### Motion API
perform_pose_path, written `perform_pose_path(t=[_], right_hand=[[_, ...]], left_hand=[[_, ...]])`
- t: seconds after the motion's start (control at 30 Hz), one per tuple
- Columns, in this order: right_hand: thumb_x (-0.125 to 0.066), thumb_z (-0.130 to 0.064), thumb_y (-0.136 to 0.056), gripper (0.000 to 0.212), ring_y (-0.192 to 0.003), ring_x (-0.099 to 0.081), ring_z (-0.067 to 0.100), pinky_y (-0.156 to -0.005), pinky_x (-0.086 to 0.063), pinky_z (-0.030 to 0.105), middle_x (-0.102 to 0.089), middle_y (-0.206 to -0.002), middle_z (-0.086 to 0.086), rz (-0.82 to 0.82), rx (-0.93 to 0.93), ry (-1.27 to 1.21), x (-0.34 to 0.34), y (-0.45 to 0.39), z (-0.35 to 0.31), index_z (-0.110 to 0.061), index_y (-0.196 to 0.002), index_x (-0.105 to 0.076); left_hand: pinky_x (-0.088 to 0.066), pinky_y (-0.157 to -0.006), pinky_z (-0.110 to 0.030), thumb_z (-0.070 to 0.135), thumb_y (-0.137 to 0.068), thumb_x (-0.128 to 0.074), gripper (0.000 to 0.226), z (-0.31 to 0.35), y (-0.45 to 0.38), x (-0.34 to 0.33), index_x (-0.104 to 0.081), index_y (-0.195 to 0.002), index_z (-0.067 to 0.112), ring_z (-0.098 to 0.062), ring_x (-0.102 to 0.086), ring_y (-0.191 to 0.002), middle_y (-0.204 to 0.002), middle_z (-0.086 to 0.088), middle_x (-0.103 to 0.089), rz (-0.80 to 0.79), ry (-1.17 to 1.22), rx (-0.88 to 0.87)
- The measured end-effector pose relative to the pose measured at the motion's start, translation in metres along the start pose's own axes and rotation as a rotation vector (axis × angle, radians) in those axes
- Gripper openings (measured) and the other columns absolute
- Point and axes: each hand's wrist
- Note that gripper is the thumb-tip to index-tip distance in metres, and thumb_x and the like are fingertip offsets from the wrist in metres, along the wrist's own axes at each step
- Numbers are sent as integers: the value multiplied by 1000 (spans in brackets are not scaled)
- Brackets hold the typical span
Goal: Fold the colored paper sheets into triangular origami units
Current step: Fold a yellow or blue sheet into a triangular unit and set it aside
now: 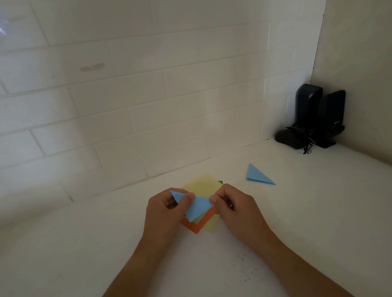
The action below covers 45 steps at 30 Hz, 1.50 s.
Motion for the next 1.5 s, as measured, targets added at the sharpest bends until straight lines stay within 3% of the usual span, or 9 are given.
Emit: perform_pose_path(t=[0.3,0.47,0.6,0.7,0.8,0.93,1.07,1.3,1.5], right_hand=[[-60,-22,-101,21,-61,-47,8,-58,-41,25,-63,-74,10,33,-20,10,0,-2,2,-12,-82,-59],[-65,-19,-99,16,-65,-53,1,-59,-41,15,-61,-72,-13,-46,23,-21,1,1,-5,-22,-83,-63],[-65,-16,-99,23,-60,-45,3,-57,-35,13,-52,-64,-19,-61,53,26,1,1,-4,-20,-78,-57],[-64,-16,-100,22,-58,-44,3,-56,-35,14,-51,-63,-19,-60,67,46,1,1,-4,-17,-79,-56],[-64,-17,-100,21,-58,-43,4,-56,-35,15,-49,-62,-14,-71,73,46,1,1,-4,-13,-81,-58],[-63,-16,-100,21,-58,-44,4,-56,-34,14,-50,-62,-16,-49,59,43,1,1,-5,-16,-80,-57],[-63,-15,-100,18,-58,-45,3,-56,-37,15,-54,-66,-11,46,-2,-2,3,0,-3,-14,-82,-60],[-62,-15,-99,15,-60,-48,4,-57,-41,16,-64,-74,3,62,-48,-50,2,0,-2,-21,-85,-65],[-61,-11,-98,12,-60,-53,20,-56,-40,15,-63,-73,13,45,-76,-61,2,1,-3,-23,-96,-65]], left_hand=[[-59,-71,-40,16,-93,-75,10,2,1,2,-78,-88,9,-20,-74,-77,-81,-7,-77,5,46,46],[-58,-67,-30,13,-91,-77,8,4,2,-2,-79,-86,8,-17,-74,-73,-80,-7,-78,-75,-8,12],[-58,-68,-42,17,-93,-75,15,4,3,-4,-80,-82,8,-19,-70,-70,-77,-11,-75,-68,-28,-4],[-59,-70,-58,22,-100,-67,27,4,2,-1,-79,-82,5,-39,-71,-70,-82,-24,-71,-35,10,0],[-59,-70,-62,30,-99,-69,29,2,1,1,-79,-82,8,-44,-71,-73,-79,-21,-71,-22,-24,-13],[-59,-67,-52,26,-99,-68,28,5,2,1,-79,-81,8,-27,-68,-63,-76,-16,-71,-56,-6,-1],[-54,-61,-26,19,-92,-77,23,8,7,-3,-75,-75,4,-17,-66,-58,-65,-11,-72,-148,-21,59],[-52,-61,-21,20,-92,-78,18,4,4,1,-76,-80,6,-13,-64,-56,-64,-9,-72,-112,-93,54],[-46,-59,-14,19,-97,-71,19,-1,2,0,-66,-81,10,-6,-59,-58,-63,3,-66,-127,-181,45]])
Point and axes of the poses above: each hand's wrist, its own y-axis away from the middle knuckle, its own x-axis out of the back of the hand, z = x × y
